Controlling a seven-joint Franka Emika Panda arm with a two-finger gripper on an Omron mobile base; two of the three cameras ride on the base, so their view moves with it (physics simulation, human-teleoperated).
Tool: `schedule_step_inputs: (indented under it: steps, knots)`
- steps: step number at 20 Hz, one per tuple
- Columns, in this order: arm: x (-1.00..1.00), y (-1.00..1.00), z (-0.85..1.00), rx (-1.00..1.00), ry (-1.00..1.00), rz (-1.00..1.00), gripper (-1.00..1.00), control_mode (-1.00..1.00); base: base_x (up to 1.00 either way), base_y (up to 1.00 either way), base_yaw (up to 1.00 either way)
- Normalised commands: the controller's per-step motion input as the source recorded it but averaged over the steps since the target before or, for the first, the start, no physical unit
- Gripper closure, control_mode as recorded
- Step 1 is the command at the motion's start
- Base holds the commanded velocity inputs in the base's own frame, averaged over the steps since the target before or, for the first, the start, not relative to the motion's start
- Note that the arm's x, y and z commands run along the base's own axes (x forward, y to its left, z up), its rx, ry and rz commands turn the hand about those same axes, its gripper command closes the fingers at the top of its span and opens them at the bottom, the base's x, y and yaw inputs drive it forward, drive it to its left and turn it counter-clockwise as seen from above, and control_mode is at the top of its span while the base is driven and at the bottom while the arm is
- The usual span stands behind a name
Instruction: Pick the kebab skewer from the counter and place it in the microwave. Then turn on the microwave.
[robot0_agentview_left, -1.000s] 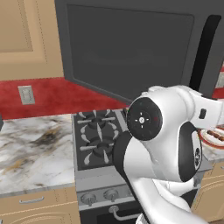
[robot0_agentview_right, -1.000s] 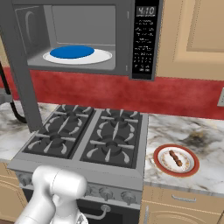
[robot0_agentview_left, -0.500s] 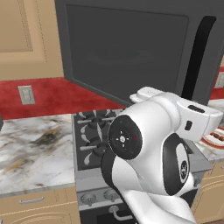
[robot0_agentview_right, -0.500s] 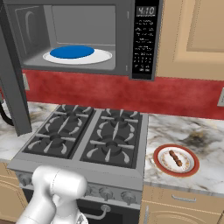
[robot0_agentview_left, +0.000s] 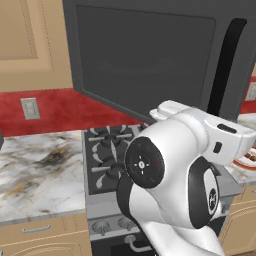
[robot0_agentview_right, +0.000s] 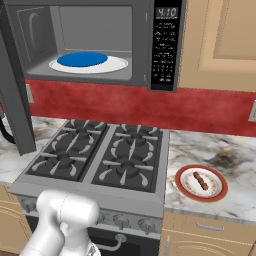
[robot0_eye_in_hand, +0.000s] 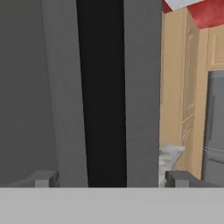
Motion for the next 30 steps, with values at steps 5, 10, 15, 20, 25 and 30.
schedule_step_inputs:
  steps: [5, 10, 15, 20, 25, 30]
  knots:
    - [-0.26, -0.02, -0.01, 0.01, -0.17, 0.01, -1.00, -1.00, 0.00, 0.00, 0.00]
    - [-0.40, -0.15, 0.00, 0.21, -0.24, 0.09, -1.00, -1.00, 0.00, 0.00, 0.00]
    - [-0.19, -0.37, -0.01, 0.40, -0.12, 0.13, -1.00, -1.00, 0.00, 0.00, 0.00]
    - [-0.34, -0.33, 0.01, 0.42, -0.15, 0.13, -1.00, -1.00, 0.00, 0.00, 0.00]
    - [-0.03, -0.33, 0.00, 0.41, -0.17, 0.18, -1.00, -1.00, 0.00, 0.00, 0.00]
    - [0.10, -0.30, 0.00, 0.43, -0.19, 0.30, -1.00, -1.00, 0.00, 0.00, 0.00]
